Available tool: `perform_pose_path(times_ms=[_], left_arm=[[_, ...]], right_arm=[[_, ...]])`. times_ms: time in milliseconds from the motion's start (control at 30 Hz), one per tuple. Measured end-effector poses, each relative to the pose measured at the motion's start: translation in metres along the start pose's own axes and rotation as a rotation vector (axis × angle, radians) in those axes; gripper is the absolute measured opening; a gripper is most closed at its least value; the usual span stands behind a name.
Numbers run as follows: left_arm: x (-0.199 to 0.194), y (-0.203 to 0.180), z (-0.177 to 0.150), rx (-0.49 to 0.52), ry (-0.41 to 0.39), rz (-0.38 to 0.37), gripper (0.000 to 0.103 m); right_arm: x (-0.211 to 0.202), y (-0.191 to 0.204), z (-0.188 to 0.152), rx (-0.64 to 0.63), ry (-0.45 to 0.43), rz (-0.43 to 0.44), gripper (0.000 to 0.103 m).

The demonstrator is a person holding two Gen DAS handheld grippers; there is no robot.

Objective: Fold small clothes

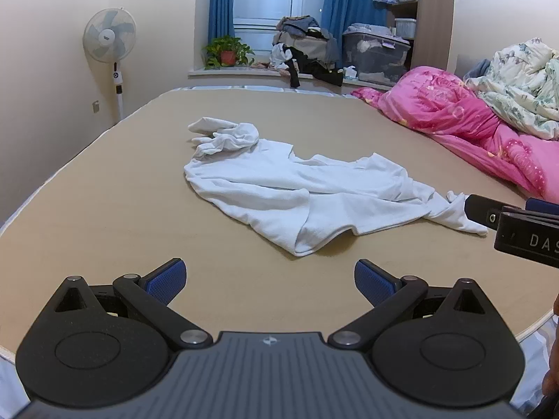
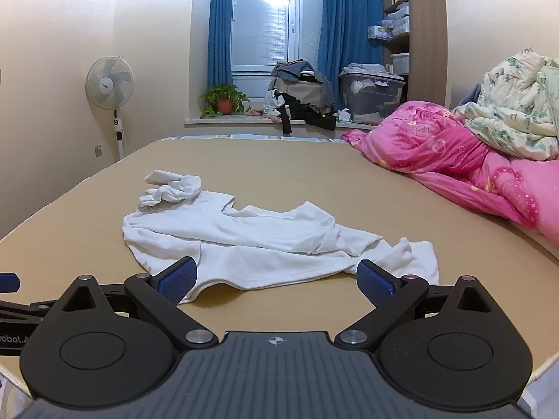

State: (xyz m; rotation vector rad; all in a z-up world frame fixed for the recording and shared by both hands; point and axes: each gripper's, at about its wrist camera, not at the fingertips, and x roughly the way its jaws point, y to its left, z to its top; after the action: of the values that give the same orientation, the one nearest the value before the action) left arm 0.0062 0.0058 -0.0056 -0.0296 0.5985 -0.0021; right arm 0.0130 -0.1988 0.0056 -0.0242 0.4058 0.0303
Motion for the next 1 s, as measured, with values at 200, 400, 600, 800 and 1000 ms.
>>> perform_pose_path(times_ms=[200,400,600,800,1000], left_arm=[[0.001,0.000,-0.001,-0.005,0.007,0.005,0.103],[0.001,0.005,-0.002,-0.017,-0.023,0.028,0.103],[0.016,0.013,0.007,-0.015,0.012,0.022,0.103],[0.075,0.017,0.036,0.034,0.092,-0.031,0.087],[0.169,0.037,0.048,-0.123,0.221,-0.100,0.063]], right_arm=[[-0.003,0.004,0.000,-0.012,-0.014,0.000,0.098],[-0.001,-0.002,0.004,0.016,-0.001,0.020,0.098],[0.027,-0.029,0.011,0.069,0.060,-0.001,0.072],[0.059,-0.054,0.015,0.209,0.122,0.022,0.044],[0.071,-0.054,0.016,0.212,0.128,0.058,0.045]])
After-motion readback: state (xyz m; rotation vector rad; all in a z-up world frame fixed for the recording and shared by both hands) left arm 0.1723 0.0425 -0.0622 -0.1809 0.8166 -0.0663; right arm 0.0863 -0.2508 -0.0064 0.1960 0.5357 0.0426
